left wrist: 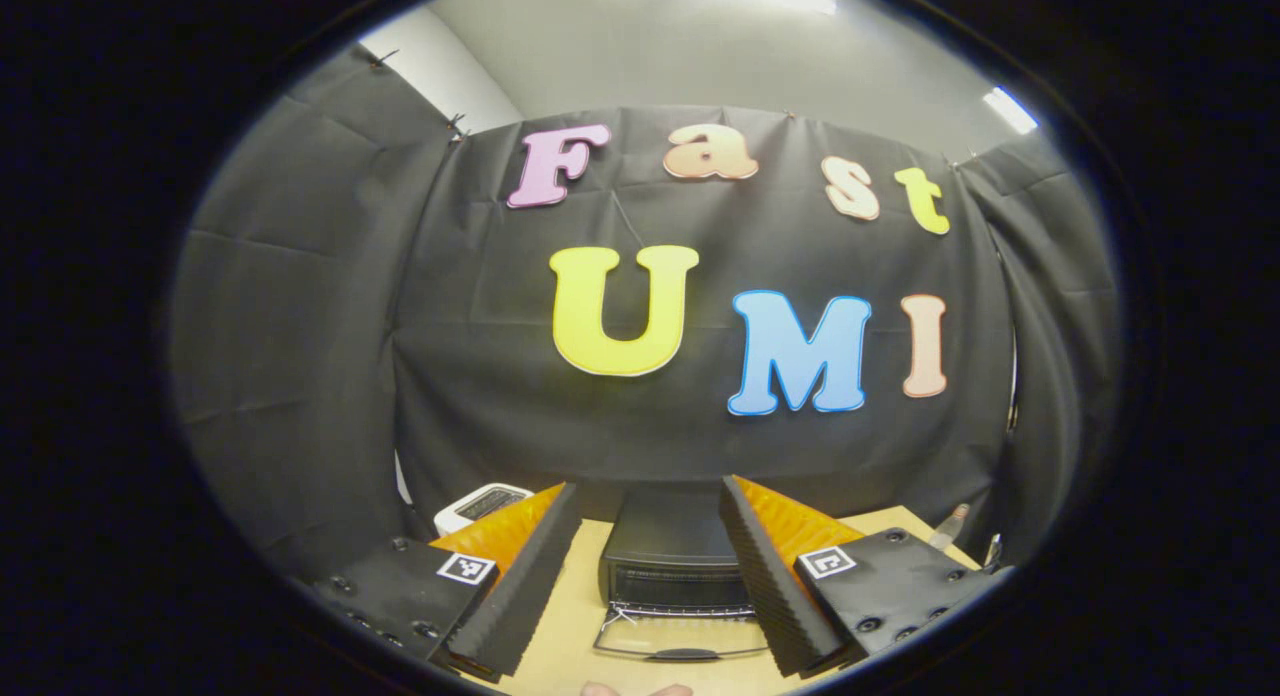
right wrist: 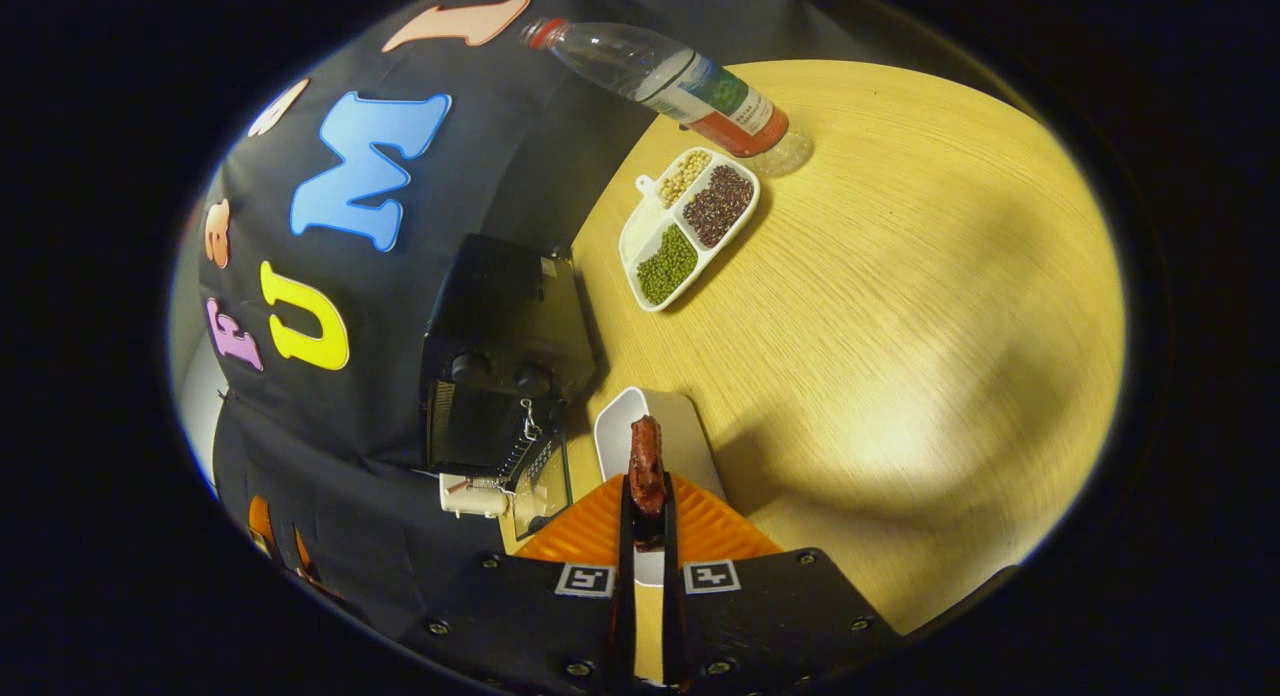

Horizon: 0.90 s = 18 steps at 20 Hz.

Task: Open the electric oven with the left hand, put the food in, and close the electric oven.

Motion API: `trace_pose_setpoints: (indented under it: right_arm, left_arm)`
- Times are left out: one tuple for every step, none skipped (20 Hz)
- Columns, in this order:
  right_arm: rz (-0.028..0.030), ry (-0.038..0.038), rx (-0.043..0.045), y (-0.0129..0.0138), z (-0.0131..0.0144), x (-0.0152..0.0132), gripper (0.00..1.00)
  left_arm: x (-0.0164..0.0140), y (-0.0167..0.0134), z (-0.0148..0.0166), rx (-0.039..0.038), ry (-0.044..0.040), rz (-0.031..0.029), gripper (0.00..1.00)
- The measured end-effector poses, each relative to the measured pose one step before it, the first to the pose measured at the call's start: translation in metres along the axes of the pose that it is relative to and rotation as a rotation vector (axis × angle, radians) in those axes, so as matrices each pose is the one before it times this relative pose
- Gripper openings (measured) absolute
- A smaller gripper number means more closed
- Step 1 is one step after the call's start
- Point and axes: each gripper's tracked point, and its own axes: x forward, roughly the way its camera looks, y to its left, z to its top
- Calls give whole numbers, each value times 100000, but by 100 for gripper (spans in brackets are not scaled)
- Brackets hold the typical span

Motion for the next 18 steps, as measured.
trace_pose_setpoints:
  right_arm:
    - [367,98,-559,222,-41,-135,11]
    - [144,-391,-598,145,57,-109,11]
    - [956,-582,-967,367,212,-196,11]
    - [1218,-241,-264,489,204,-229,11]
    - [1704,7,-157,739,179,-350,11]
    - [1556,172,-666,920,-61,-327,11]
    - [1343,-3,-770,637,73,-165,11]
    - [3061,379,3,1372,89,-408,11]
    - [2598,416,269,1193,27,-258,11]
    - [2155,252,346,1129,-53,-63,11]
    - [2407,156,-50,1236,-1,83,11]
    - [2238,154,-131,1191,-97,102,11]
    - [1926,255,46,1165,-41,227,11]
    - [1536,151,260,1064,-163,343,11]
    - [1469,51,33,959,-1,607,11]
    - [1137,52,-93,924,-179,473,11]
    - [888,77,313,645,-41,620,11]
    - [1122,-19,813,788,-240,918,11]
  left_arm:
    - [24,-20,-4,11,155,-400,90]
    - [-7,5,-131,23,87,-419,95]
    - [-27,57,170,149,-422,-126,99]
    - [-137,257,103,163,-289,35,99]
    - [-13,98,-35,-121,140,-107,99]
    - [-68,109,-95,-385,160,-155,99]
    - [38,-36,-43,-449,93,-193,99]
    - [78,221,-23,-431,-209,-201,99]
    - [-65,179,89,-403,-61,33,99]
    - [42,106,-187,-373,-65,-138,99]
    - [-36,21,38,-637,-49,-234,99]
    - [21,76,-42,-902,-11,-555,99]
    - [28,-29,125,-679,-11,-788,97]
    - [-53,114,55,-199,-312,-469,95]
    - [-12,156,180,95,-441,-741,99]
    - [15,7,-30,123,-6,-919,97]
    - [-14,59,15,298,109,-1011,95]
    - [-2,5,-36,366,276,-1026,99]
